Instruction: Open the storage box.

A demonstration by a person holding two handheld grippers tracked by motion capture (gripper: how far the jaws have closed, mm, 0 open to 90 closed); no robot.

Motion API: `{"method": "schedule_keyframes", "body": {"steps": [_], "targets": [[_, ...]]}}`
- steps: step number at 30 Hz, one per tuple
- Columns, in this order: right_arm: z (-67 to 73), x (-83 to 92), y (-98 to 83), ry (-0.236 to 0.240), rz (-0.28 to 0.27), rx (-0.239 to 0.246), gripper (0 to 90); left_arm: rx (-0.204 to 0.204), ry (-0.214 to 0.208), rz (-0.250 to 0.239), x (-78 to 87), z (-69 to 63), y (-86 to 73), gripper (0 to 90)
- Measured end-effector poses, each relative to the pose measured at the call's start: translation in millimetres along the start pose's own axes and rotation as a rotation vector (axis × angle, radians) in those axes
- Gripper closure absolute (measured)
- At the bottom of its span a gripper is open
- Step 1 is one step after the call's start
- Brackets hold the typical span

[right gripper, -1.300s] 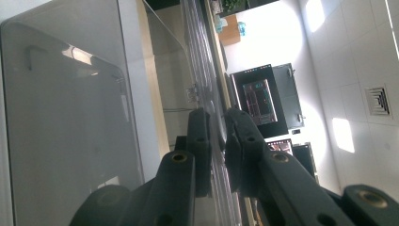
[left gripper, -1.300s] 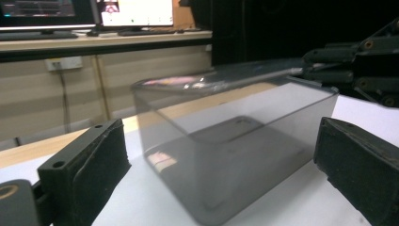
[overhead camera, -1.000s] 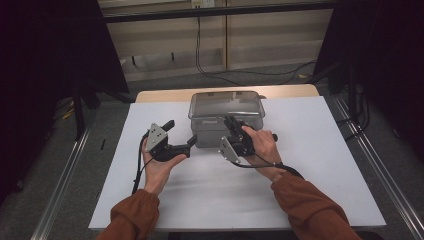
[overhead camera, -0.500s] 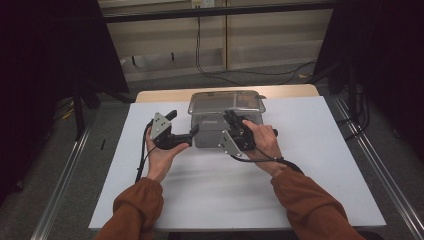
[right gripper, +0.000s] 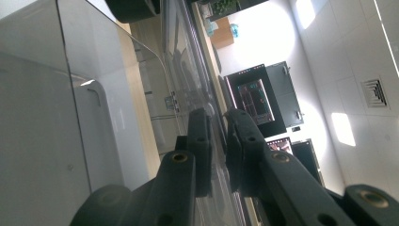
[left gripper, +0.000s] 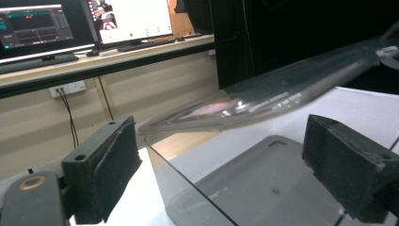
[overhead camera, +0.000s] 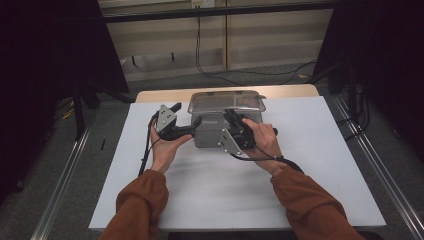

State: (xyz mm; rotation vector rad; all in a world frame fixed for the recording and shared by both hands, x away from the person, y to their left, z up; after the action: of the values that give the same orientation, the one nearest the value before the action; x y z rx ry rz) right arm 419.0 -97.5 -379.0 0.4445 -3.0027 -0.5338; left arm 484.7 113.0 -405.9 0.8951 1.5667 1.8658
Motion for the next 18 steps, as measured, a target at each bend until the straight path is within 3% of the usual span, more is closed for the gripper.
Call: {"method": "schedule_keyframes", "body": {"steps": [2,9,18], "targets": [[-0.4,0.0,-0.4,-0.002,0.002,-0.004,80.4,0.009,-0.002,-0.021,-0.6,-0.9,0.3,16.9],[3.5,1.4,-1.0,0.002,0.002,-0.002,79.8,-0.043,0.01,-0.032,-3.7,-7.0,2.5,36.3],[8.5,2.5,-4.0,0.015,0.003,-0.02,78.7,-0.09,0.04,-0.024,-6.0,-7.8,1.0,46.0]]}}
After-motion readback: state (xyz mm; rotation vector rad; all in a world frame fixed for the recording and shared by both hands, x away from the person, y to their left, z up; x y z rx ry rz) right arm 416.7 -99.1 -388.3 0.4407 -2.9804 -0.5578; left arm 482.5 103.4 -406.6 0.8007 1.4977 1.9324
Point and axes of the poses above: each handheld gripper's, and its own axes: x roughly backward along the jaws, y roughly out of its top, z roughly to its left, the point moved 3 cm from there along -x, roughly forward along the jaws, and after that the axes turned 7 degrees about -y, right-handed, at the moved point
